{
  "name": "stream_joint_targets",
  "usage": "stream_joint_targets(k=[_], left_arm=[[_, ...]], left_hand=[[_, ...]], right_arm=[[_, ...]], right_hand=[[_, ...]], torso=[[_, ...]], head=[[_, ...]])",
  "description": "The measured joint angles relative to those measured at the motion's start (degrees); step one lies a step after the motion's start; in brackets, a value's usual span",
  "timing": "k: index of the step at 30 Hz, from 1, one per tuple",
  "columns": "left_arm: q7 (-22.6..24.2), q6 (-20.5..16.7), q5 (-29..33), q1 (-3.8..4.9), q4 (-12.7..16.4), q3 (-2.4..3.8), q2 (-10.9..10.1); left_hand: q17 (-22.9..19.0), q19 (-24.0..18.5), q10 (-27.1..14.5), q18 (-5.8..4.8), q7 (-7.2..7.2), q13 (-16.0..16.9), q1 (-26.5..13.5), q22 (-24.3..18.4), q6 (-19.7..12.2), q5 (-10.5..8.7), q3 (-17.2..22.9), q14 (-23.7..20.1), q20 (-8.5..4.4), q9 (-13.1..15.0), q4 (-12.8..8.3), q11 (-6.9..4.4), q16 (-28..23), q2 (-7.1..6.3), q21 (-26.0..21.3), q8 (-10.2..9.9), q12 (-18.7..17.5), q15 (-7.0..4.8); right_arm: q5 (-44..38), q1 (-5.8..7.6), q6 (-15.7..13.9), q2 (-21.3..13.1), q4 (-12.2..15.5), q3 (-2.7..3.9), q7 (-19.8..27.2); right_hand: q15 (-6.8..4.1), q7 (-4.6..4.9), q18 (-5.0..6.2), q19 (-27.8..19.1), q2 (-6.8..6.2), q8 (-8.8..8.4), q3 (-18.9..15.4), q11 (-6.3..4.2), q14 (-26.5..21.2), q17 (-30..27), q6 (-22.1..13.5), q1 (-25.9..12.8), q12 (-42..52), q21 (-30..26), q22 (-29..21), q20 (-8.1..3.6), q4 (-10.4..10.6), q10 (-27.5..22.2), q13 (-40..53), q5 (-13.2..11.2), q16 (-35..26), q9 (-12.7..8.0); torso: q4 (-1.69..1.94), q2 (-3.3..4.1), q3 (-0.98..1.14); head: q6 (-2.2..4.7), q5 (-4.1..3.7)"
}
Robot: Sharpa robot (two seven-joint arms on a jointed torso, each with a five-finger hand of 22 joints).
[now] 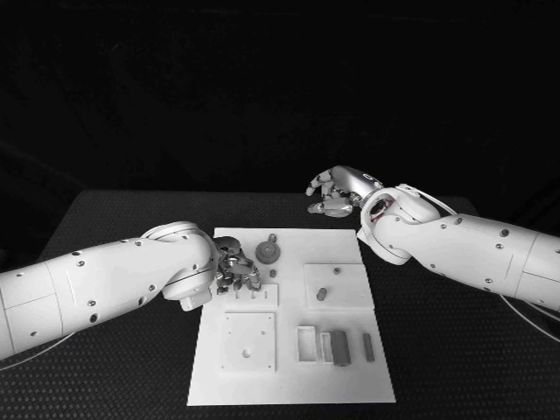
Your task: Assemble the parts on the task board
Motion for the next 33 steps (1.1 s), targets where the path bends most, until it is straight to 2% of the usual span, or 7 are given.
stream_joint_targets(k=[2,7,13,33], left_arm=[[0.0,0.1,-0.1,0.0,0.0,-0.12,0.1],[-0.2,0.1,-0.4,-0.01,0.0,-1.1,0.2],[-0.4,0.4,-1.4,-0.02,0.0,-1.49,0.4],[-0.8,0.9,-4.8,-0.07,-0.2,-1.62,0.9]], left_hand=[[-0.1,0.3,0.0,0.0,-0.09,-0.1,-0.2,0.0,0.1,0.54,0.0,0.1,-0.1,0.0,0.0,-0.02,0.0,-0.15,0.4,0.0,0.0,-0.09],[-0.2,0.3,0.1,0.0,-0.2,-0.2,-0.2,0.0,0.2,0.67,0.0,0.2,-0.11,0.0,0.0,-0.1,0.0,-0.16,0.4,0.0,0.2,-0.19],[-0.4,0.3,0.3,0.0,-0.2,-0.2,-0.1,0.0,0.2,1.15,-0.1,0.2,-0.12,0.4,0.1,-0.29,0.4,-0.16,0.7,-0.1,0.3,-0.19],[-0.8,0.5,0.3,0.0,-0.24,-0.7,-0.2,0.0,0.2,1.36,-0.2,0.2,-0.11,0.4,0.2,-0.28,0.4,-0.14,0.9,0.0,0.5,-0.19]], right_arm=[[0.0,0.0,0.0,0.0,0.0,0.0,0.0],[0.0,0.0,0.1,0.0,0.0,0.0,-0.1],[0.0,0.0,0.3,0.1,0.0,0.0,-0.2],[0.0,0.0,0.8,0.3,-0.1,0.0,-0.3]], right_hand=[[0.0,0.0,0.0,0.0,0.0,0.0,0.2,0.0,0.0,0.0,0.0,0.0,0.0,0.0,0.0,0.0,-0.2,0.0,0.0,0.0,0.0,0.0],[0.0,0.0,0.0,0.0,0.0,0.0,0.0,0.0,0.0,0.0,0.0,0.0,0.0,0.0,0.0,0.01,-0.3,0.0,0.0,0.0,0.0,0.0],[0.0,0.02,0.0,0.0,0.0,0.0,0.0,0.0,0.0,0.0,0.0,0.0,0.0,0.0,0.0,0.01,-0.3,0.0,0.0,0.0,0.0,0.0],[0.0,0.04,0.0,-0.1,0.0,0.0,-0.2,0.0,0.0,0.0,-0.2,0.0,0.0,0.0,0.0,0.12,-0.5,0.0,0.0,0.0,0.0,0.0]], torso=[[0.0,0.0,0.0],[-0.01,-0.01,-0.01],[-0.01,-0.02,-0.02],[0.0,-0.01,0.04]], head=[[-0.06,0.0],[-0.16,0.03],[-0.37,-0.05],[-0.52,-0.08]])
